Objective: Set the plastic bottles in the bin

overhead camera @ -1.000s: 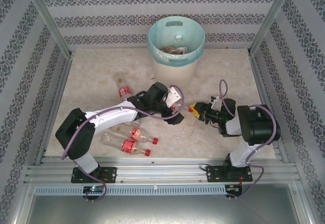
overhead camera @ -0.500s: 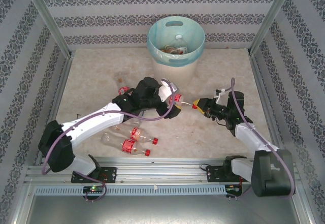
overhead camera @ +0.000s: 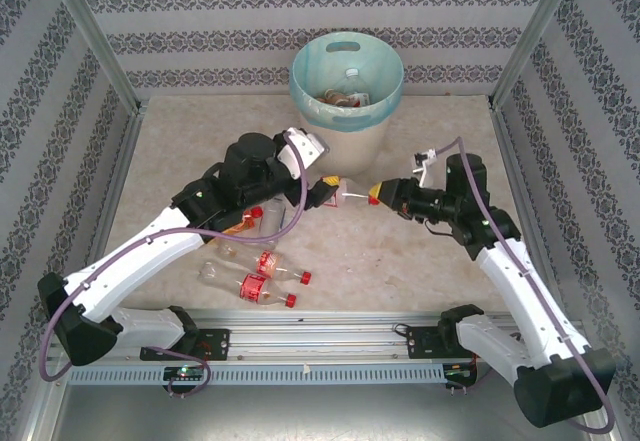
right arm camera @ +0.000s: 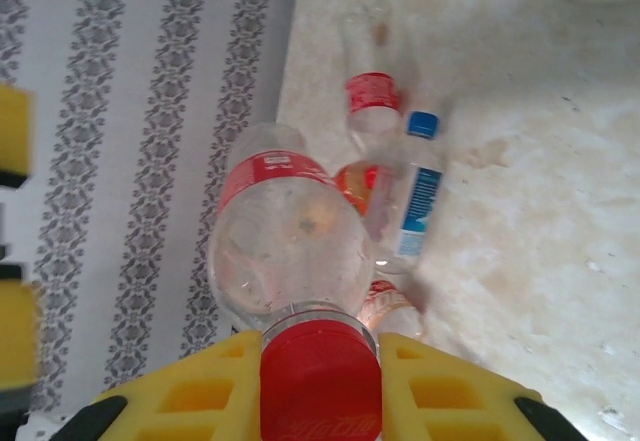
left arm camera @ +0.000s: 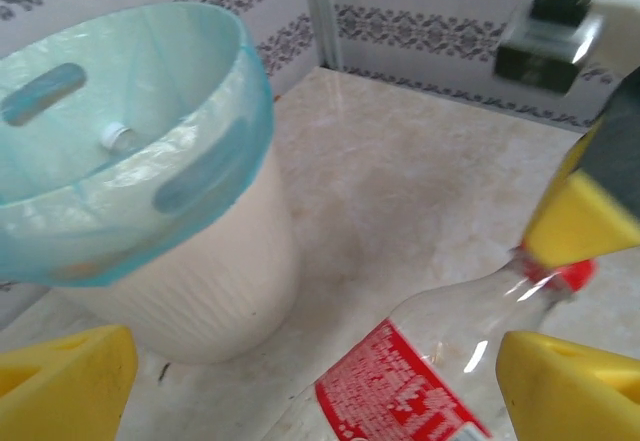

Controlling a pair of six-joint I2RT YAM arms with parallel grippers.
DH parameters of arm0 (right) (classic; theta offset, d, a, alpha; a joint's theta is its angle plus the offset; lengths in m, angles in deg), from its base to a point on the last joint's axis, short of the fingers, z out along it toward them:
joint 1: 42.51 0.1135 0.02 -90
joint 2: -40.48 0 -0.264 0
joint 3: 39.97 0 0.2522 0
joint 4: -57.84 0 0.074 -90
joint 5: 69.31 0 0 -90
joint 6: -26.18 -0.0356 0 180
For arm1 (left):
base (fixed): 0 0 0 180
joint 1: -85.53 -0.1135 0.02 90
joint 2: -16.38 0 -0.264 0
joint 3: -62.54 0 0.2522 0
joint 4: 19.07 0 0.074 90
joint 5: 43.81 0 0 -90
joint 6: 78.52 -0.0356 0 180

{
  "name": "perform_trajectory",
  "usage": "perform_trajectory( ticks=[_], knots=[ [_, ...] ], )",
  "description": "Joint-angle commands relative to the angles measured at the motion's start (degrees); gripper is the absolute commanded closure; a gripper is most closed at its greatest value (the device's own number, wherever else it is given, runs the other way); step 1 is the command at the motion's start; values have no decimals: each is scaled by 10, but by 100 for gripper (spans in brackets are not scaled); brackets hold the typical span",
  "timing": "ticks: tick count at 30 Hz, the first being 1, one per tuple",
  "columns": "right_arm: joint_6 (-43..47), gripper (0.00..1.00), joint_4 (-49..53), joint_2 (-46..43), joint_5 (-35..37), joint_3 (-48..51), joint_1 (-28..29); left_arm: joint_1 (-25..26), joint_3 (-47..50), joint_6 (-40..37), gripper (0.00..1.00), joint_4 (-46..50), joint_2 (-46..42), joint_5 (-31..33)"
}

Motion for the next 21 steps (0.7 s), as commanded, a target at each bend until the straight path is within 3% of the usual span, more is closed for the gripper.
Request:
perform_trajectory(
  ticks=[1, 11, 21],
  knots=[
    [34, 91, 71, 16, 43, -101, 33, -17, -32, -24, 7, 39, -18, 38],
    [80, 92, 130, 121, 96, -370, 67, -37, -64, -45, 7, 34, -66, 76],
    [205, 93, 238, 217, 265, -598, 60, -38, -72, -51, 7, 35, -77, 73]
  ],
)
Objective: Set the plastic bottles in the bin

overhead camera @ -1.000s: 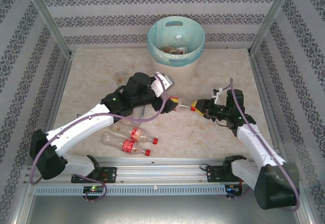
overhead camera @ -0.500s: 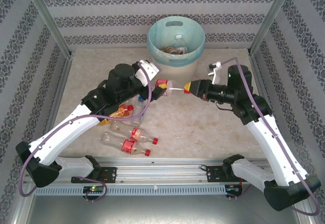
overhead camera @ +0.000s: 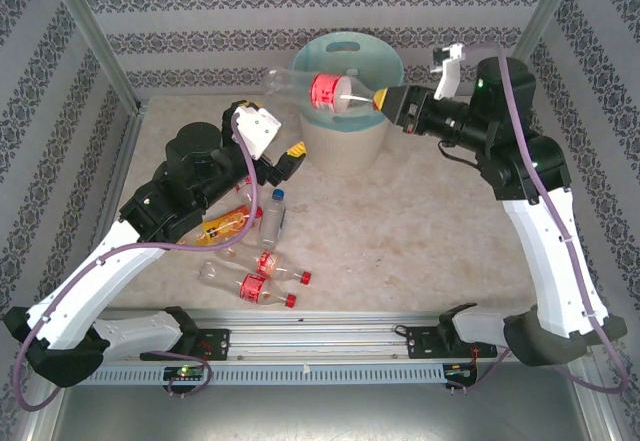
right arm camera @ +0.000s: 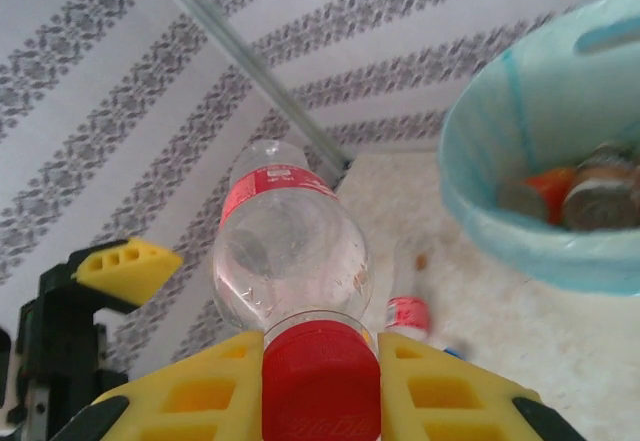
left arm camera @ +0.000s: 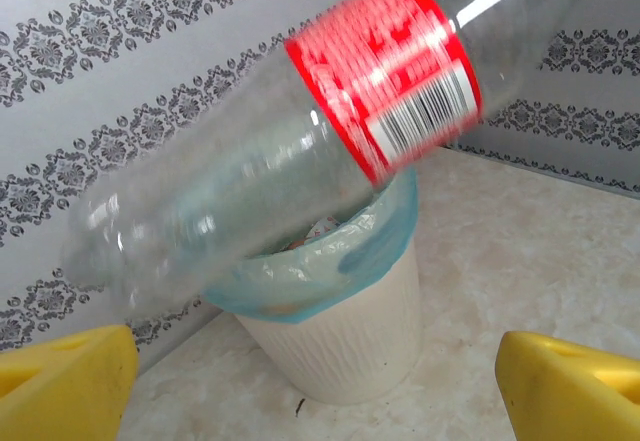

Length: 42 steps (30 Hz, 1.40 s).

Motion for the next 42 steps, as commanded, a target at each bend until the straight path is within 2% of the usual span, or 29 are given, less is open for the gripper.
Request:
perform_trajectory(
  ticks=[1, 4, 8, 12, 14, 20, 36, 42],
  knots=[
    [79, 94, 74, 33, 109, -76, 1, -5, -13, -6, 7, 12, 2, -6],
    [121, 94, 144, 77, 179, -152, 1, -5, -8, 0, 7, 6, 11, -18],
    [170, 93, 274, 166, 247, -303, 3, -5, 4, 1, 7, -2, 18, -21],
    [198, 93, 398, 283, 272, -502, 3, -7, 14, 5, 7, -10, 23, -27],
    [205, 92, 426, 321, 276, -562, 3, -7, 18, 9, 7, -13, 26, -31],
    [217, 89, 410, 326, 301, -499, 0, -9, 34, 16, 7, -24, 27, -34],
    [252, 82, 398, 442, 305, -538, 10, -15, 50, 21, 7, -34, 33, -40],
    [249, 63, 348, 448, 277, -515, 15, -17, 53, 25, 6, -39, 41, -49]
  ],
)
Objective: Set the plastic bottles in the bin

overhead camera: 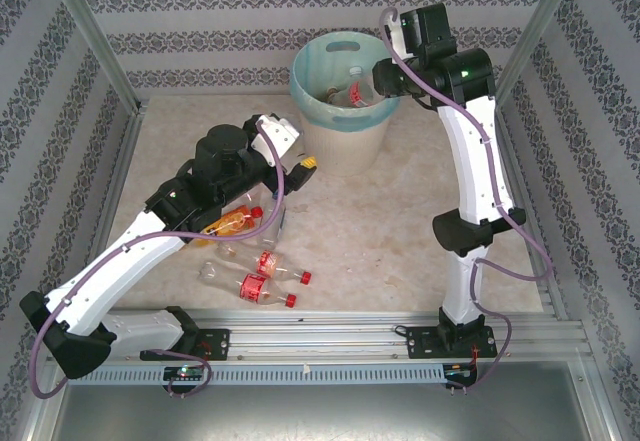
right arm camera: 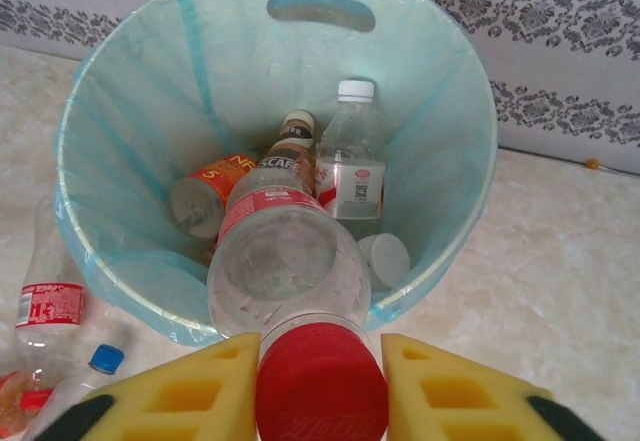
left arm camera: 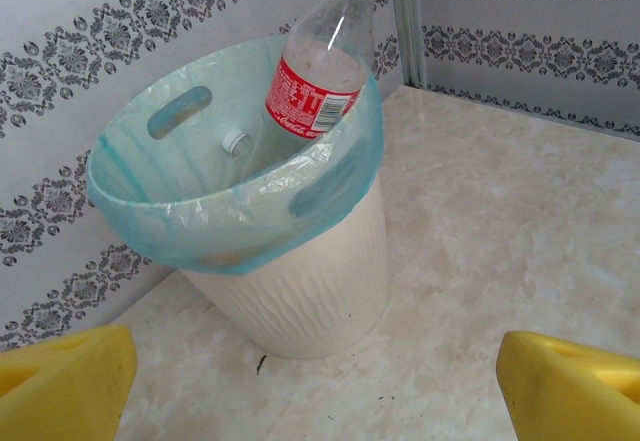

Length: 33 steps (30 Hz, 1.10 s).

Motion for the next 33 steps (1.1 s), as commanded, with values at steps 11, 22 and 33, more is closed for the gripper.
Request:
perform_trajectory(
  ticks=[11, 22, 33],
  knots=[
    [-7, 68, -137, 48, -10, 57, 19, -11, 17, 9, 6, -34, -1, -6],
    [5, 60, -155, 88, -6, 57, 32, -17, 23, 8, 5, -36, -3, -10],
    [29, 72, -183, 87, 26, 59, 40, -20, 30, 8, 5, -41, -7, -10]
  ],
)
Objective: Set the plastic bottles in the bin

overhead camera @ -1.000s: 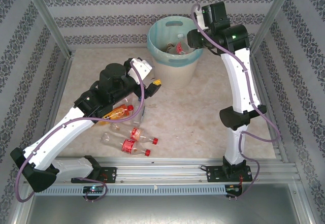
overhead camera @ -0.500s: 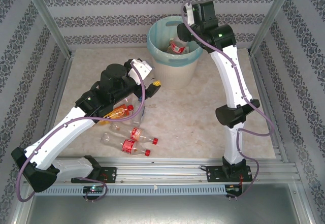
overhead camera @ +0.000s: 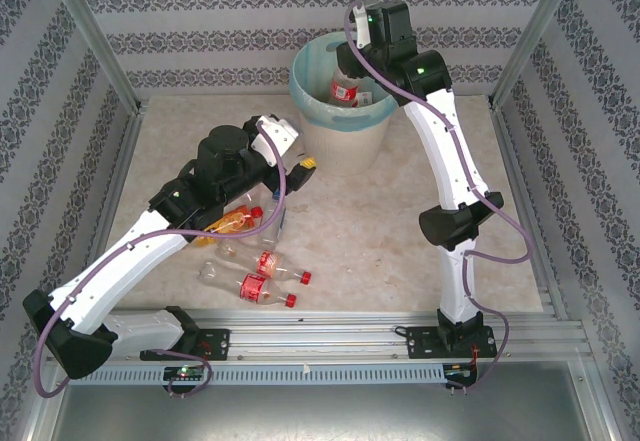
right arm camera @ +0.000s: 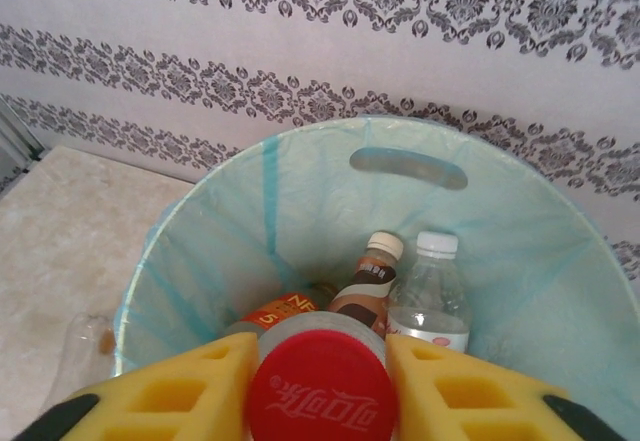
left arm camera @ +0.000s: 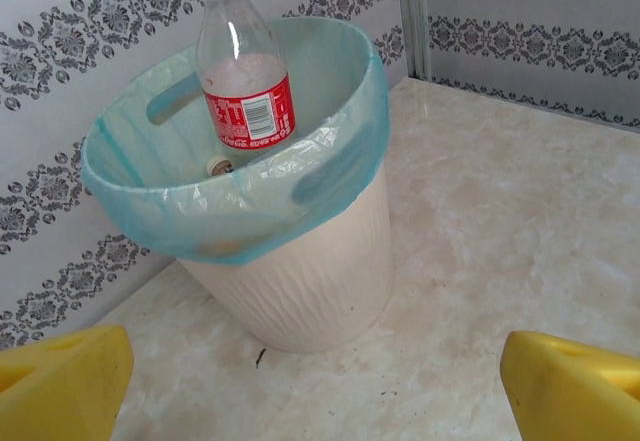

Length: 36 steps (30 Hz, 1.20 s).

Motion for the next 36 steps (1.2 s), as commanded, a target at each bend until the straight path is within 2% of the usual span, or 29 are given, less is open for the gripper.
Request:
perform_trajectory(
  ticks=[1, 6, 10, 20, 36],
  knots=[
    [18, 76, 40, 28, 26, 15, 6, -6, 7, 5, 5, -23, -10, -3],
    [30, 82, 10, 7, 39, 13, 10, -6, 8, 6, 5, -24, -13, -1],
    [43, 82, -5, -21, 53, 11, 11, -7, 10, 5, 4, -27, -17, 1],
    [72, 84, 20, -76, 91, 16, 10, -8, 15, 9, 4, -29, -17, -3],
    [53, 83, 97, 17, 52, 33, -21, -8, 18, 13, 4, -27, -12, -8]
  ],
)
